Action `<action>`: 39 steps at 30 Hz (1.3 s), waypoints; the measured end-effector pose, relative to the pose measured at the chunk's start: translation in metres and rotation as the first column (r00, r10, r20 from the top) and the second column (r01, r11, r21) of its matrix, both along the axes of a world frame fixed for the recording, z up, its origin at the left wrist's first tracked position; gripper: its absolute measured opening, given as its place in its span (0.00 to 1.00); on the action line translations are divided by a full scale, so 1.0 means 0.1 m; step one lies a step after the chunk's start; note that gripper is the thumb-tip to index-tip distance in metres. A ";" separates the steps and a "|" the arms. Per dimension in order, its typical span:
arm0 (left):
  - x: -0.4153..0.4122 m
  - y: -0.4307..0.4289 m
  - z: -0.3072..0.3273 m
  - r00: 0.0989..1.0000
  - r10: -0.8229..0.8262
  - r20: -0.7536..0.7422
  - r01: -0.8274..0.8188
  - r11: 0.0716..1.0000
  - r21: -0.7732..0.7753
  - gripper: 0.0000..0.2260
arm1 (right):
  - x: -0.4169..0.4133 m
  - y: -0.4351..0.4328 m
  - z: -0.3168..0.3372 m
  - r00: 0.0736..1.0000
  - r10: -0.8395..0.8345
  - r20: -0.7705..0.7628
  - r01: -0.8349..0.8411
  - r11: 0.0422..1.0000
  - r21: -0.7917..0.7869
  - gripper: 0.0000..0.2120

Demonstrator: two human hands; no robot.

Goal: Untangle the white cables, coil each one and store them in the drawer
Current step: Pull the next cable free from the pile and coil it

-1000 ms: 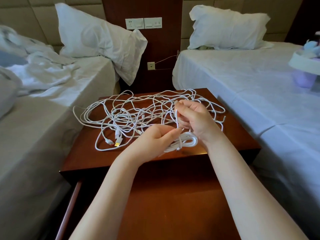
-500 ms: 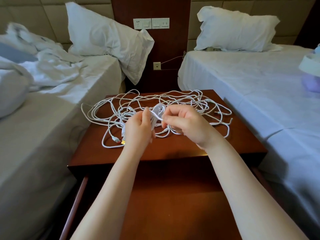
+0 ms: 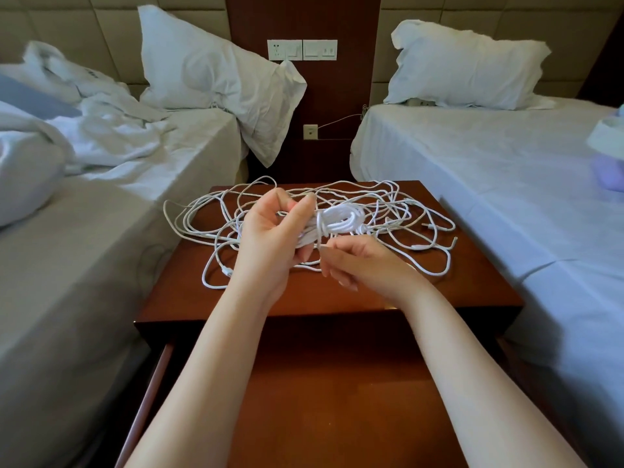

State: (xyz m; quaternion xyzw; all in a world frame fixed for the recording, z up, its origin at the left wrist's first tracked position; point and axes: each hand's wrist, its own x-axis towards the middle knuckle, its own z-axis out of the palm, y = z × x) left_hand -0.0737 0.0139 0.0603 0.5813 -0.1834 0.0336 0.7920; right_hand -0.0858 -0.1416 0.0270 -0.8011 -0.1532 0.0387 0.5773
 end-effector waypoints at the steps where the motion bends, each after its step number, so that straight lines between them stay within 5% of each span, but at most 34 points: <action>1: -0.02 -0.01 0.00 0.999 -0.048 0.008 0.047 0.998 0.033 0.13 | 0.01 -0.02 -0.02 1.000 -0.014 0.001 0.014 0.999 0.037 0.15; 8: -0.13 -0.09 0.02 0.936 -0.353 -0.003 0.346 0.916 0.204 0.11 | 0.10 -0.21 -0.07 0.958 -0.264 -0.114 0.286 0.914 0.289 0.12; 13: -0.16 -0.14 -0.06 0.912 -0.411 -0.005 0.375 0.828 0.417 0.10 | 0.04 -0.32 -0.02 0.969 -0.241 -0.059 0.241 0.858 0.453 0.14; 19: -0.16 -0.14 -0.06 0.912 -0.409 -0.032 0.353 0.743 0.569 0.09 | 0.00 -0.26 0.12 0.946 -0.313 0.083 0.259 0.885 0.387 0.17; 25: -0.03 -0.15 -0.16 0.985 -0.150 -0.087 0.171 0.765 0.621 0.10 | -0.11 -0.22 0.31 0.920 -0.323 0.223 0.273 0.935 0.228 0.15; 33: 0.14 -0.02 -0.17 0.956 0.285 -0.070 -0.240 0.897 0.372 0.08 | -0.21 0.05 0.42 0.974 -0.006 0.228 0.026 0.996 -0.082 0.07; 39: 0.10 0.01 -0.08 0.948 0.313 -0.059 -0.308 0.949 0.070 0.11 | -0.15 0.14 0.30 0.982 -0.011 0.188 0.043 0.985 -0.167 0.10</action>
